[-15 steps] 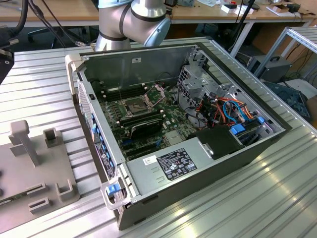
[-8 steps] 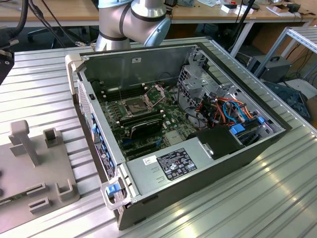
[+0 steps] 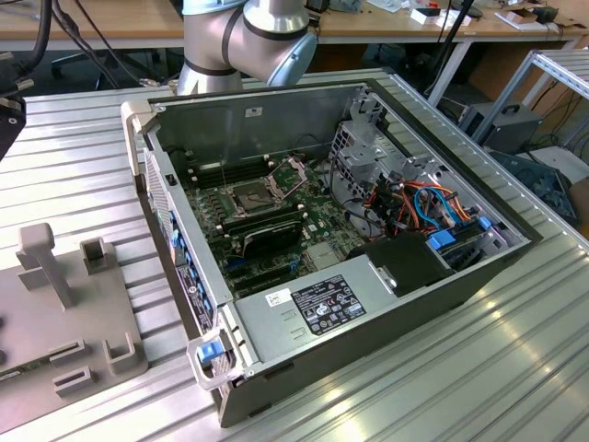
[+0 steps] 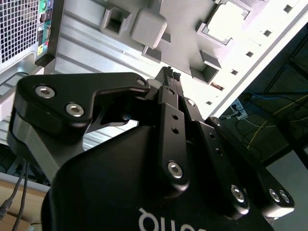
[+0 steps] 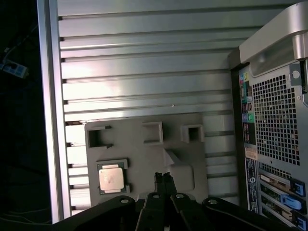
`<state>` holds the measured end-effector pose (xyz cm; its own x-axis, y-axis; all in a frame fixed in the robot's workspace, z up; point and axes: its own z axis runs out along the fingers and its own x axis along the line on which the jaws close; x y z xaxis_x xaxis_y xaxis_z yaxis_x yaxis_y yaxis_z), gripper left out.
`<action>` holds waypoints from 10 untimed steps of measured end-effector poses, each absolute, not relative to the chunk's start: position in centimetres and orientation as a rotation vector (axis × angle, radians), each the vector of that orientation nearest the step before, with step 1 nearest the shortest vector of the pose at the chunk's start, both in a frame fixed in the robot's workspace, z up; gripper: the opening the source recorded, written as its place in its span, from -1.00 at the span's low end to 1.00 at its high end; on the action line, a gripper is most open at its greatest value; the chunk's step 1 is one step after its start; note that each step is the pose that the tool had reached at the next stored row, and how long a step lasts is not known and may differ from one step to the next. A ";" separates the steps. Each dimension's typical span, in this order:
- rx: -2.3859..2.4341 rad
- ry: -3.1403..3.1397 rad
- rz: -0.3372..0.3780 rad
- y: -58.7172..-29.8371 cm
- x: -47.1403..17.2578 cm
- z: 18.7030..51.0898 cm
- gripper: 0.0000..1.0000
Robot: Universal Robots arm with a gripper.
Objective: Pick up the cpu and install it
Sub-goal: 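Reach for the cpu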
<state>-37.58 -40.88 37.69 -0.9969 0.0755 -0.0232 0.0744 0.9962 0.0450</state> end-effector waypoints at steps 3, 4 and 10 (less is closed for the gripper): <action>0.117 3.114 0.069 -40.9 -37.7 37.5 -0.79; 0.117 3.114 0.069 -40.9 -37.8 37.4 -0.79; 0.117 3.114 0.069 -40.9 -38.5 37.1 -0.79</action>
